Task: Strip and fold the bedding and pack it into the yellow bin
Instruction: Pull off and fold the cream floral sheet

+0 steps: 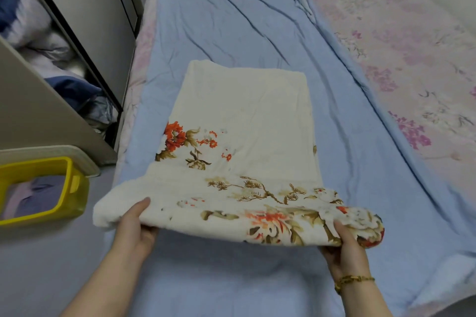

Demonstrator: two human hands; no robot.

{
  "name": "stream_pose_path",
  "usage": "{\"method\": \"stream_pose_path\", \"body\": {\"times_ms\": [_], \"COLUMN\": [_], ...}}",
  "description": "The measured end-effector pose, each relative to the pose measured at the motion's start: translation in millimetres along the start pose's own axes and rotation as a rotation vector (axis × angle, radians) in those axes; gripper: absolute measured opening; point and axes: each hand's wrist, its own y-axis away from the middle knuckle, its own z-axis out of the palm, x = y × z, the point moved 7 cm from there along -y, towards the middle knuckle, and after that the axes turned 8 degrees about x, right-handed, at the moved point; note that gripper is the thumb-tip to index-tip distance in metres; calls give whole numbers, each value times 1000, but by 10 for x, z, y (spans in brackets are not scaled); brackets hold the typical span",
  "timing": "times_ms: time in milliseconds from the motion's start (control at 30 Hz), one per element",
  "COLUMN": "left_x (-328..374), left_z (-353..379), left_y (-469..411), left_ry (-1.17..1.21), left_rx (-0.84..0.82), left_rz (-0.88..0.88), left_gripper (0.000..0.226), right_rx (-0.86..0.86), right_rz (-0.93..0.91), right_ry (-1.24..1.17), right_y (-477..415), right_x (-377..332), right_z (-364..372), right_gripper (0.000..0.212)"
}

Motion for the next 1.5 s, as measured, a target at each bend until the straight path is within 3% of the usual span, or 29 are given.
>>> {"method": "stream_pose_path", "body": {"times_ms": [433,500,600,700,767,867,967,1100,1233,1400,1500], "left_x": [617,615,550,316,96,-126,-163,39,360,409,424], "left_z": [1884,2159,2384,2260,2127,1990,1995,1972,1673,1420,1319], "left_y": [-904,-1114,-1442,-1748,-1860,-1979,-2049,-2105,-2148,-2282,-2272], "left_ry": [-122,-179,-556,-1268,-1727,-1975,-1977,-1769,-1487,-1342,-1268], "left_rx": [-28,-63,-120,-68,-100,-162,-145,52,327,252,248], "left_rz": [134,178,383,579,670,701,752,879,698,474,421], "left_gripper": [17,18,25,58,64,67,68,69,77,60,55], "right_rx": [11,-38,-115,-143,-152,-119,67,293,264,234,219], "right_rz": [-113,-159,-309,-527,-579,-529,-551,-479,-434,-500,-515], "right_ry": [82,165,572,1259,1659,1830,1721,1266,1098,1087,1108], "right_y": [-1217,-1509,-1779,-1882,-1919,-2002,-2082,-2244,-2380,-2351,-2230], "right_x": [-1034,-1114,-1099,-830,-585,-351,-428,-679,-749,-800,-695], "right_z": [1554,1799,2042,2073,2042,1967,1897,1692,1528,1555,1506], "right_gripper": [16,29,72,68,69,73,78,79,73,45,53]}}
